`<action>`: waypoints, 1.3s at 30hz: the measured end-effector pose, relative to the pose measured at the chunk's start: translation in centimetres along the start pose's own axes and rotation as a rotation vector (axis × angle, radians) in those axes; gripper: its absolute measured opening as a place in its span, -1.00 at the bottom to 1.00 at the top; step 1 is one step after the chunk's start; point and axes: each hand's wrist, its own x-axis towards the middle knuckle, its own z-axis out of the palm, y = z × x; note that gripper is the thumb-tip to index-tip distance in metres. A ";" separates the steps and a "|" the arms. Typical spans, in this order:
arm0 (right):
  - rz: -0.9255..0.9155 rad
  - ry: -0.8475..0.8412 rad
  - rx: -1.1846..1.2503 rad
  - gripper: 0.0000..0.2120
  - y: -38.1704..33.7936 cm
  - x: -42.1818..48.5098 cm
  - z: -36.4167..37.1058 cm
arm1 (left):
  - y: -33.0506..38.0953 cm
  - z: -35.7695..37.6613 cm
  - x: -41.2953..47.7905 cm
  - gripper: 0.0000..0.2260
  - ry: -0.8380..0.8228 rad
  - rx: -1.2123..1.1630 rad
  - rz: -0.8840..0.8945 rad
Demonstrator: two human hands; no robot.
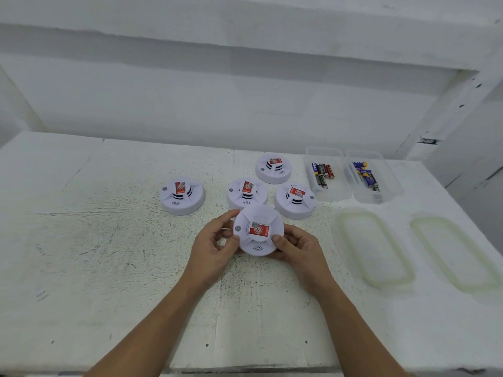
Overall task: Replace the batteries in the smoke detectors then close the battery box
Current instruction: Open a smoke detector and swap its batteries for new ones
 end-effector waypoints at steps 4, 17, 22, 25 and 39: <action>-0.003 -0.001 -0.001 -0.72 0.0 -0.1 0.0 | -0.1 0.0 0.0 -0.60 0.001 0.003 -0.005; 0.000 0.013 -0.022 -0.74 0.0 -0.1 0.0 | 0.1 0.1 0.0 -0.59 0.001 -0.005 -0.005; -0.001 0.012 -0.036 -0.74 -0.1 -0.1 0.0 | 0.0 0.1 0.0 -0.59 0.000 -0.012 -0.008; -0.001 0.013 -0.033 -0.72 -0.1 -0.1 0.0 | 0.1 0.1 -0.1 -0.60 -0.005 -0.008 -0.001; -0.027 0.024 -0.134 -0.70 -0.2 -0.5 0.0 | 0.5 0.4 -0.6 -0.62 0.031 0.016 0.032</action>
